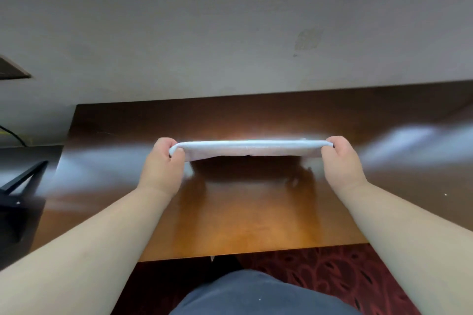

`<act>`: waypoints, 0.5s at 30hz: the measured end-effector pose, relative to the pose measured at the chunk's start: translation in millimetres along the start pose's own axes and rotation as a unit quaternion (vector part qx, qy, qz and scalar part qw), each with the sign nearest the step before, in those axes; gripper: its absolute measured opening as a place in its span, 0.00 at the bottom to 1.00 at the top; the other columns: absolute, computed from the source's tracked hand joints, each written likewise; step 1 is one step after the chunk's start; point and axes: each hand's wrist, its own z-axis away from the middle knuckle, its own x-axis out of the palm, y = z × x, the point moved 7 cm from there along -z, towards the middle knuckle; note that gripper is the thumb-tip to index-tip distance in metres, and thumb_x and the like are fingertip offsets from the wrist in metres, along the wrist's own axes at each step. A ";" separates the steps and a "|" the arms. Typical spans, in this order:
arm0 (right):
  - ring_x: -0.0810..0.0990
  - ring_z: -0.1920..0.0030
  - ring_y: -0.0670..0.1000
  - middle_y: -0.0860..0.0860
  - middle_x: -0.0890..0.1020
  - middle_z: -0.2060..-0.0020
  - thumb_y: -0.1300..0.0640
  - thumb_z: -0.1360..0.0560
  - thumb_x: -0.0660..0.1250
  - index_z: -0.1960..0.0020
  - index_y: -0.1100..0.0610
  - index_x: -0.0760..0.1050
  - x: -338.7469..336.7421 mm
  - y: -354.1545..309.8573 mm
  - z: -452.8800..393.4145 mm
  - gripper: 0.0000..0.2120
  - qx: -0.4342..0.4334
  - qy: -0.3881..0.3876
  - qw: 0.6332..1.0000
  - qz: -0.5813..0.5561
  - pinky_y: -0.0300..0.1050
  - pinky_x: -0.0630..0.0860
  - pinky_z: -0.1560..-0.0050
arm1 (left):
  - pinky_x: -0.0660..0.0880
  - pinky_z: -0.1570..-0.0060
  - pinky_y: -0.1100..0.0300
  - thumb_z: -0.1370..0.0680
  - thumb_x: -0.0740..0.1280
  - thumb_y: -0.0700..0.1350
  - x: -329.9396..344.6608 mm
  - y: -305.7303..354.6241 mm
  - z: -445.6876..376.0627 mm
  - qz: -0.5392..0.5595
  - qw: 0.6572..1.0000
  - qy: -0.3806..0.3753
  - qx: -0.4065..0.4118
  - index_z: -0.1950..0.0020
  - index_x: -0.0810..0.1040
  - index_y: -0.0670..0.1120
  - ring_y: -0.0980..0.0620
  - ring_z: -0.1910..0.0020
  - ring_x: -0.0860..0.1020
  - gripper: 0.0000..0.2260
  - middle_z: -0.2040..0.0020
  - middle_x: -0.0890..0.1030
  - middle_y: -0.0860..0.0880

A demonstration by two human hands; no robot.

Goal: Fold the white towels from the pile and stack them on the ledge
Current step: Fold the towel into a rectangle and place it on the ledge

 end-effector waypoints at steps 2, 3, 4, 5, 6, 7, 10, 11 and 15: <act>0.74 0.60 0.44 0.44 0.76 0.60 0.52 0.24 0.57 0.51 0.50 0.72 -11.0 -12.1 1.7 0.07 0.008 0.053 0.998 -0.040 0.40 0.67 0.62 | 0.67 0.65 0.59 0.22 0.58 0.49 -7.0 11.2 4.7 0.082 0.996 0.039 -0.015 0.56 0.69 0.54 0.58 0.62 0.71 0.04 0.60 0.74 0.55; 0.75 0.60 0.42 0.43 0.76 0.60 0.52 0.23 0.58 0.50 0.49 0.72 -15.7 -17.5 0.2 0.06 0.012 0.083 0.995 -0.058 0.36 0.68 0.62 | 0.67 0.63 0.60 0.22 0.58 0.51 -9.2 14.0 4.3 0.113 0.992 0.058 -0.025 0.55 0.70 0.54 0.59 0.61 0.71 0.04 0.59 0.74 0.56; 0.75 0.60 0.38 0.42 0.77 0.60 0.52 0.23 0.59 0.49 0.48 0.72 -19.2 -22.3 -3.1 0.05 0.011 0.107 0.992 -0.071 0.31 0.67 0.63 | 0.67 0.62 0.62 0.22 0.57 0.53 -10.4 15.0 1.7 0.133 0.988 0.075 -0.038 0.53 0.71 0.55 0.60 0.60 0.72 0.05 0.57 0.75 0.57; 0.75 0.60 0.36 0.42 0.77 0.60 0.51 0.22 0.59 0.47 0.48 0.71 -19.5 -27.2 -8.5 0.05 0.008 0.116 0.990 -0.075 0.28 0.66 0.64 | 0.67 0.61 0.63 0.22 0.57 0.54 -9.1 14.0 -3.2 0.140 0.986 0.083 -0.049 0.51 0.72 0.55 0.61 0.58 0.73 0.06 0.56 0.76 0.58; 0.76 0.60 0.37 0.43 0.78 0.59 0.51 0.21 0.59 0.46 0.48 0.70 -15.7 -30.9 -15.5 0.05 0.004 0.105 0.992 -0.069 0.31 0.67 0.62 | 0.66 0.61 0.65 0.22 0.58 0.56 -5.3 11.7 -10.2 0.139 0.985 0.080 -0.057 0.48 0.73 0.55 0.62 0.56 0.74 0.08 0.55 0.76 0.59; 0.76 0.59 0.40 0.45 0.78 0.58 0.50 0.20 0.59 0.44 0.49 0.69 -8.2 -32.0 -24.5 0.06 0.007 0.080 0.995 -0.054 0.37 0.68 0.60 | 0.66 0.62 0.65 0.21 0.58 0.56 1.6 6.7 -18.8 0.134 0.986 0.069 -0.067 0.46 0.73 0.54 0.61 0.55 0.74 0.09 0.54 0.76 0.58; 0.76 0.54 0.54 0.48 0.76 0.58 0.47 0.19 0.60 0.42 0.53 0.68 25.0 -14.2 -52.4 0.11 0.056 0.001 0.998 0.032 0.45 0.67 0.54 | 0.69 0.66 0.60 0.20 0.60 0.58 31.8 -23.1 -46.1 0.098 0.987 0.016 -0.128 0.40 0.70 0.52 0.52 0.59 0.77 0.14 0.55 0.77 0.50; 0.76 0.52 0.56 0.47 0.75 0.59 0.47 0.19 0.60 0.41 0.54 0.68 36.9 -4.5 -59.9 0.12 0.080 -0.018 0.996 0.046 0.45 0.66 0.54 | 0.69 0.67 0.59 0.20 0.60 0.59 44.1 -37.1 -53.1 0.084 0.984 -0.009 -0.157 0.38 0.68 0.53 0.50 0.62 0.76 0.15 0.57 0.77 0.49; 0.76 0.43 0.58 0.49 0.75 0.49 0.43 0.20 0.64 0.32 0.56 0.67 70.2 29.6 -66.6 0.23 0.176 -0.068 0.981 0.046 0.44 0.67 0.49 | 0.71 0.58 0.56 0.20 0.63 0.56 70.3 -77.3 -71.7 0.043 0.972 -0.068 -0.222 0.28 0.64 0.53 0.46 0.58 0.77 0.21 0.47 0.79 0.44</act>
